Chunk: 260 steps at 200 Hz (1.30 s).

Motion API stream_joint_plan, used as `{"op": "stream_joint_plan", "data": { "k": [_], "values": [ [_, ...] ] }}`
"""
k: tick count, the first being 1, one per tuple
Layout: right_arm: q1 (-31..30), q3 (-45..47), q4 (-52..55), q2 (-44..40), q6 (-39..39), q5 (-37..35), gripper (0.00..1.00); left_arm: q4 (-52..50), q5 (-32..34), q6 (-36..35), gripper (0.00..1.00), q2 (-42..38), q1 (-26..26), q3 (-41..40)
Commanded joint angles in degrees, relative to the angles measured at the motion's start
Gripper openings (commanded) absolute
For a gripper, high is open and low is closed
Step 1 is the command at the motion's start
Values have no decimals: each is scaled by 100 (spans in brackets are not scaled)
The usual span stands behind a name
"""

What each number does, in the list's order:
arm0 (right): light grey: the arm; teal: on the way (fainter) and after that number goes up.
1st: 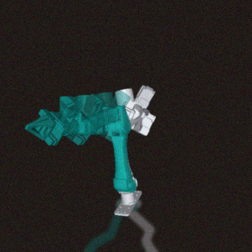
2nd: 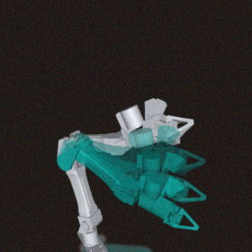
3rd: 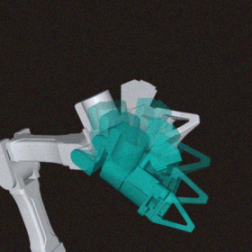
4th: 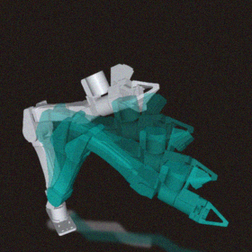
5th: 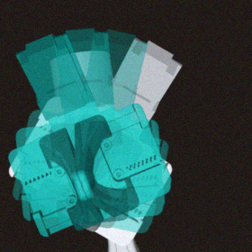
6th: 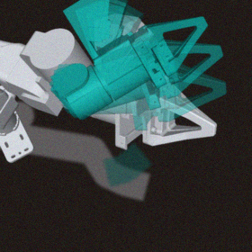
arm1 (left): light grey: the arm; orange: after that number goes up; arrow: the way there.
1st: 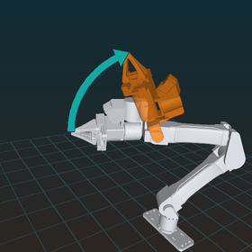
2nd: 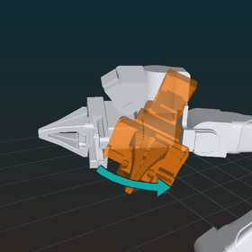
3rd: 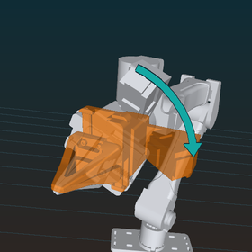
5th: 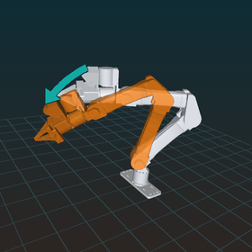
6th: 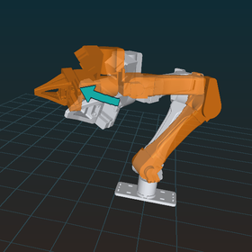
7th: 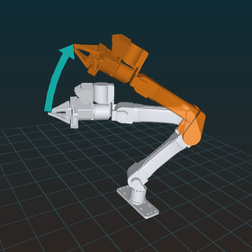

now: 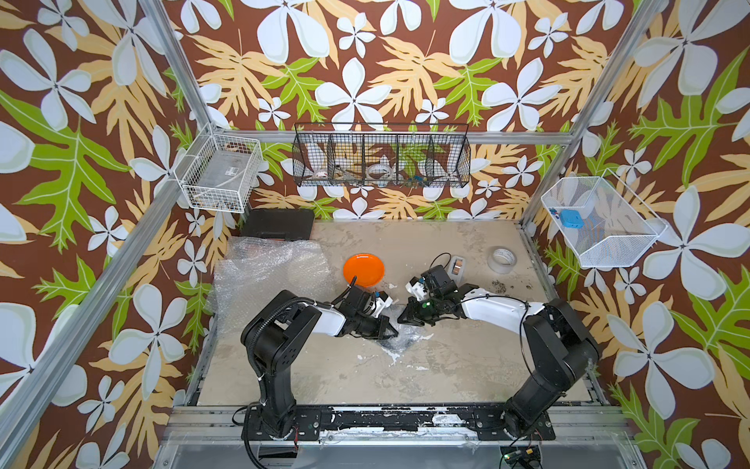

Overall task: Wrap dinner plates in bubble wrap
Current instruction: Wrap the plate in the bubble wrap.

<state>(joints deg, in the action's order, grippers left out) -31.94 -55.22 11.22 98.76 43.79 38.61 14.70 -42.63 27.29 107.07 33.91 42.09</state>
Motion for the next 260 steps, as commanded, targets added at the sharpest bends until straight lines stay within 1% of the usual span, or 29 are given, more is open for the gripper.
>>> {"op": "stream_joint_plan", "data": {
  "k": [1, 23, 34, 43, 52, 68, 76, 82, 102, 115, 125, 137, 148, 156, 164, 169, 191, 202, 235, 252, 260],
  "values": [
    [-13, 207, -560, 288, 235, 511, 0, -2493, 1468, -1, 0, 50, 37, -227],
    [-5, 387, -333, 677, -14, 208, 0, -2463, 1308, 72, 0, -260, 38, -227],
    [-5, 448, -168, 797, -183, -102, 0, -2440, 1175, 139, 0, -467, 37, -206],
    [2, 476, -89, 863, -286, -275, 0, -2408, 1018, 178, 4, -658, 37, -188],
    [4, 485, -21, 900, -379, -396, 0, -2341, 724, 235, 8, -870, 36, -170],
    [0, 486, 34, 929, -469, -459, 0, -2176, 155, 403, 18, -1282, 37, -87],
    [4, 484, 46, 923, -501, -456, 0, -2119, -17, 524, 24, -1485, 37, -10],
    [4, 478, 56, 912, -520, -595, 0, -2093, -120, 592, 28, -1612, 29, 76],
    [0, 416, 136, 911, -596, -639, 0, -2320, -100, 637, 35, -1777, -3, 557],
    [3, 398, 168, 893, -617, -641, 0, -2717, 261, 481, 37, -1690, -7, 976],
    [4, 406, 174, 860, -632, -640, 0, -3105, 694, 256, 36, -1522, -7, 1303],
    [4, 407, 194, 818, -648, -654, 0, -3560, 1295, 3, 33, -1223, -8, 1657],
    [2, 398, 221, 785, -654, -671, 0, -3957, 1786, -256, 25, -882, -7, 1948],
    [2, 398, 231, 759, -662, -670, 0, -4124, 1906, -425, 19, -635, -7, 2084],
    [4, 398, 256, 727, -678, -678, 0, -4244, 1921, -564, 14, -426, -7, 2150],
    [-3, 390, 270, 705, -682, -688, 0, -4264, 1869, -630, 13, -323, -12, 2139],
    [-1, 306, 359, 623, -717, -732, 0, -3926, 1258, -738, 10, -47, -10, 1871],
    [-4, 215, 463, 562, -740, -749, 0, -3797, 1116, -760, 8, 71, -7, 1734],
    [-91, -155, 906, -56, -669, -776, 0, -3738, 1303, -735, 5, 227, -10, 1460],
    [-263, -250, 839, -258, -499, -504, 0, -3677, 1314, -692, 5, 210, -7, 1374],
    [-393, -269, 764, -263, -427, -212, 0, -3668, 1325, -677, 5, 209, -7, 1362]
  ]
}}
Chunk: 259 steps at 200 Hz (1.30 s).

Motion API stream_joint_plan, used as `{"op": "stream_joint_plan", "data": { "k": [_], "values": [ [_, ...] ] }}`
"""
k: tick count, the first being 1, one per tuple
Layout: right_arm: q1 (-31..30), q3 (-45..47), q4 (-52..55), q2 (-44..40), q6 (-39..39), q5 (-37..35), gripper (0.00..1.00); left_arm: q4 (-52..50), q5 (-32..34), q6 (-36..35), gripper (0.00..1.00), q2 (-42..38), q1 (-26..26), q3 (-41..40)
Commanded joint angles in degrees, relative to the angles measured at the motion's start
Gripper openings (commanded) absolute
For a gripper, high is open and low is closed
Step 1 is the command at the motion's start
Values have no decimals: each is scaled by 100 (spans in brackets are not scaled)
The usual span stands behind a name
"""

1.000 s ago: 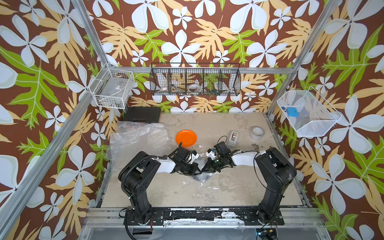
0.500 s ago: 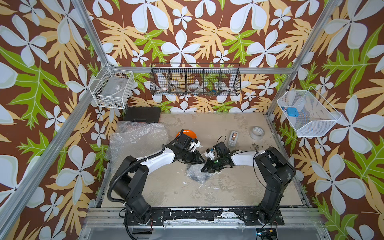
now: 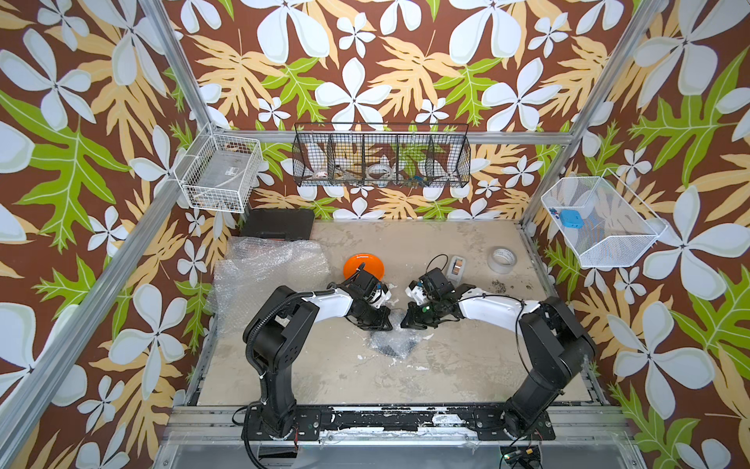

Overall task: Wrap dinner plates in bubble wrap
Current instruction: Wrap the plate in the bubble wrap.

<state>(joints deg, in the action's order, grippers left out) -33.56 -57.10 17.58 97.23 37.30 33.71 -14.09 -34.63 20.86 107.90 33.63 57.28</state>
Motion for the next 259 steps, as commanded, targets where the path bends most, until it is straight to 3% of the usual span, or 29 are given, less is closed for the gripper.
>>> {"op": "stream_joint_plan", "data": {
  "k": [1, 45, 86, 135, 151, 173, 188, 232, 259],
  "values": [
    [-248, -86, 121, -105, 228, 299, 0, -789, 522, -32, 5, 126, 21, -161],
    [-556, 158, 34, 394, 285, 231, 0, -801, 588, -29, 4, 104, 21, -152],
    [-537, 651, 222, 807, -98, -347, 0, -955, 893, -36, 4, -120, -122, -265],
    [-112, -113, 935, 1101, -872, -1241, 0, -797, 759, 362, 4, -849, -194, -1056],
    [-45, -502, 834, 1286, -1207, -1178, 0, -440, 534, 706, 4, -1093, -110, -1484],
    [-46, -893, 505, 1622, -1828, -357, 0, 441, -68, 1374, 4, -1243, 177, -2002],
    [-49, -1043, 529, 1711, -2271, -270, 0, 1116, -398, 1854, 5, -1277, 356, -2218],
    [-45, -889, 451, 1481, -2954, -364, 0, 487, 29, 1762, 9, -1947, 196, -1454],
    [-45, -660, 335, 1277, -3143, -146, 0, -73, 469, 1428, 9, -1731, 162, -649]
  ]
}}
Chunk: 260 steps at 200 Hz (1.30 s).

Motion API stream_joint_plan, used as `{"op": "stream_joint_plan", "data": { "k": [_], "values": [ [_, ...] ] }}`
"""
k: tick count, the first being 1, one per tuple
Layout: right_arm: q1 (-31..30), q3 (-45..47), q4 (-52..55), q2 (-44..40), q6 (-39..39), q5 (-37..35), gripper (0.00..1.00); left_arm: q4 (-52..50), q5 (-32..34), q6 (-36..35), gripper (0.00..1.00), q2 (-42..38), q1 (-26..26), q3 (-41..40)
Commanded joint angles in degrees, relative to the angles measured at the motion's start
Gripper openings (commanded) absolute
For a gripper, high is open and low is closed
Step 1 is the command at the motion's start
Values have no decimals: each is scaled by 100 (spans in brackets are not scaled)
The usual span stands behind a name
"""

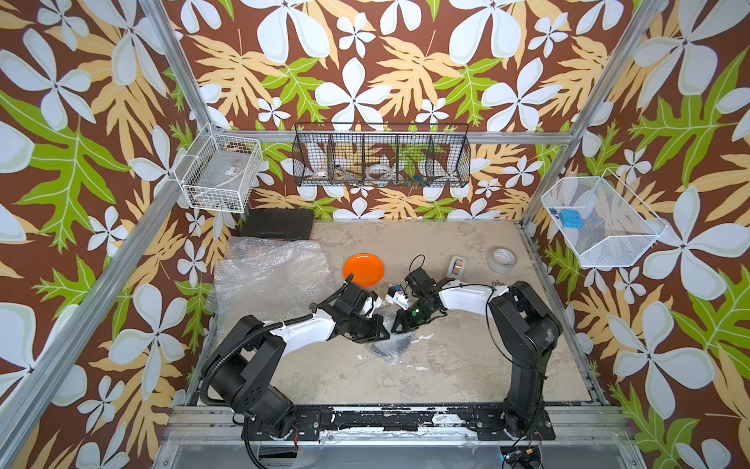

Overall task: Wrap dinner plates in bubble wrap
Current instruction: Wrap the plate in the bubble wrap, then pull the tape from the tape cutter.

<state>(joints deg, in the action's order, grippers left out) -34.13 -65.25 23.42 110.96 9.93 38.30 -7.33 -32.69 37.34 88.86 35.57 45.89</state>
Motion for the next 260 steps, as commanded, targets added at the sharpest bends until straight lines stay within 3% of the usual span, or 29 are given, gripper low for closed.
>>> {"op": "stream_joint_plan", "data": {
  "k": [1, 32, 69, 132, 169, 196, 229, 260],
  "values": [
    [12, 163, -249, -98, -415, -596, 0, -759, 286, -237, 9, 172, -33, 517],
    [12, 223, -178, -214, -592, -579, 0, -670, 96, -423, 5, 856, -33, 671],
    [12, 426, -163, -556, -706, -402, 0, -611, 431, -546, 3, 1456, -41, 420],
    [-94, 850, -199, -1182, -88, 39, 0, -418, 397, -473, 2, 1569, -50, 168],
    [-190, 874, 177, -674, 751, -1644, 0, -383, 382, -463, 2, 1537, -59, 105],
    [-161, 918, 124, -1163, 928, -1268, 0, -365, 369, -462, 1, 1534, -68, 63],
    [470, 835, -134, -1880, 1230, -469, 0, -372, 360, -475, 0, 1496, -77, 61],
    [1664, 692, -858, -1932, 1688, 232, 17, -311, 316, -510, 0, 1453, -76, 52]
  ]
}}
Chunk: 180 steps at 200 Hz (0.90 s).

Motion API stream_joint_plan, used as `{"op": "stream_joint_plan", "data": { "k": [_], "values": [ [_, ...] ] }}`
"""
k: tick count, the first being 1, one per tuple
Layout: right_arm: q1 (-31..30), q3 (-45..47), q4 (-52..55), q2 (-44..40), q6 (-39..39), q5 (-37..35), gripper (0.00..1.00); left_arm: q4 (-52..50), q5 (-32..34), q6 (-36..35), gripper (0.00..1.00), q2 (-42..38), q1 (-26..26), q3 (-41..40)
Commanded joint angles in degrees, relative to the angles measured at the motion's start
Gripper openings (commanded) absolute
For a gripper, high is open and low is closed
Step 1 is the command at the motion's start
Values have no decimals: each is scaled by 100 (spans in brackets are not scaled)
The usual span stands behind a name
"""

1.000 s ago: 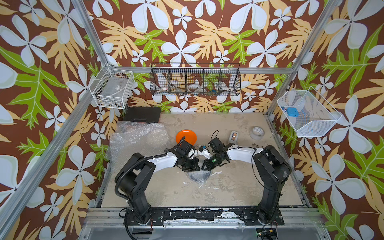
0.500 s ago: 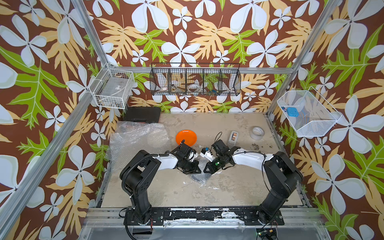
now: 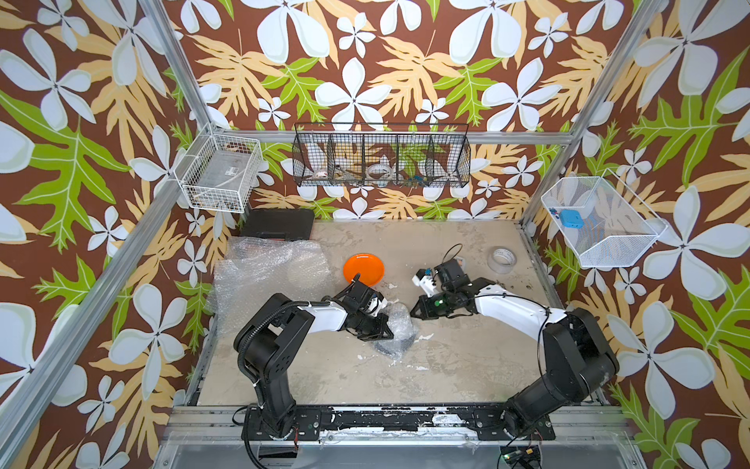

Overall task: Wrap dinner plates in bubble wrap
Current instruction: Pull the tape from the tape cutter.

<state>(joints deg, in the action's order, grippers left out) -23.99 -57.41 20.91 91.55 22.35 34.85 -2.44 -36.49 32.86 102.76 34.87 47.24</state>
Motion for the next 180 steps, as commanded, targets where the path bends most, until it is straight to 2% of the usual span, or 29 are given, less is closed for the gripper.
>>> {"op": "stream_joint_plan", "data": {
  "k": [1, 48, 69, 104, 180],
  "values": [
    [698, -94, -637, 15, 468, 603, 17, -797, 687, -61, 0, 61, -6, -84],
    [2324, -333, -1529, 395, 957, 1033, 44, -721, 549, 36, 0, -49, -7, -62],
    [2881, -284, -2060, 569, 1233, 1175, 51, -890, 629, -33, 0, -46, -6, 38],
    [3332, -433, -2459, 1186, 1338, 1602, 52, -934, 630, -63, 0, -89, -7, 90],
    [3339, -272, -2848, 1838, 1408, 2015, 47, -996, 599, -59, 0, -42, -7, 101]
  ]
}}
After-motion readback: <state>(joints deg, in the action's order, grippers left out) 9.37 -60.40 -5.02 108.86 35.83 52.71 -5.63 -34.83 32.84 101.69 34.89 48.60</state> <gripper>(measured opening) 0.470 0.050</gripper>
